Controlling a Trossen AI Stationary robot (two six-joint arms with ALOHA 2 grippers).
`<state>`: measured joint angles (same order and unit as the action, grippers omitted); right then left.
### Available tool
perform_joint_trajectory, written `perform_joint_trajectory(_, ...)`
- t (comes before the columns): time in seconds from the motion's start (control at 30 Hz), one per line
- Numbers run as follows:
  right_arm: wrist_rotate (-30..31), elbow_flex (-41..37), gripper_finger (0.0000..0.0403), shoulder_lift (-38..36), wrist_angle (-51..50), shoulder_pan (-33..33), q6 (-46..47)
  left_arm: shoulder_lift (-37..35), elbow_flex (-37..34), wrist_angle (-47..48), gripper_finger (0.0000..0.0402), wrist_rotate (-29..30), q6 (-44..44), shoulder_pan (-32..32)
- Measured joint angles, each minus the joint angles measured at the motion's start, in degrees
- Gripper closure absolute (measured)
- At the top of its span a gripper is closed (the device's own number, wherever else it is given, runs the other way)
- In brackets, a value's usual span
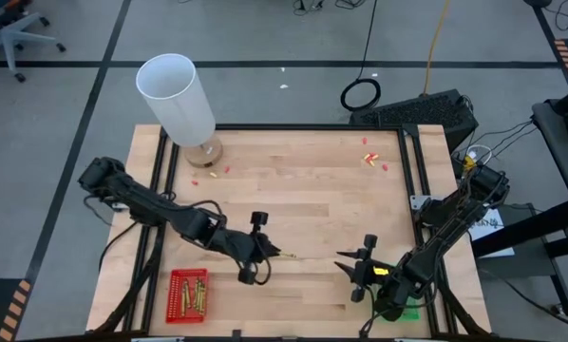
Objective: Sort crayons
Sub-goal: Put the green crayon into the red bin
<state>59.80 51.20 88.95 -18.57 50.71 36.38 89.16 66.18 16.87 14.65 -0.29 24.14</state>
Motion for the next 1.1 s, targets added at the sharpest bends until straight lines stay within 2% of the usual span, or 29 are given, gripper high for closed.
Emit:
perform_joint_trajectory(0.27,-0.1,0.0,0.0291,0.0,-0.1,-0.1,-0.1,-4.3,0.0,2.1,0.0382,0.8,13.1,0.8)
perform_joint_trajectory(0.57,0.0,0.0,0.0291,0.0,-0.1,-0.1,-1.1,-4.9,0.0,2.8,0.0382,0.9,33.3,0.8)
perform_joint_trajectory(1.1,0.1,0.0,0.0291,0.0,-1.4,-0.1,-1.2,-4.9,0.0,2.7,0.0382,2.1,33.8,0.7)
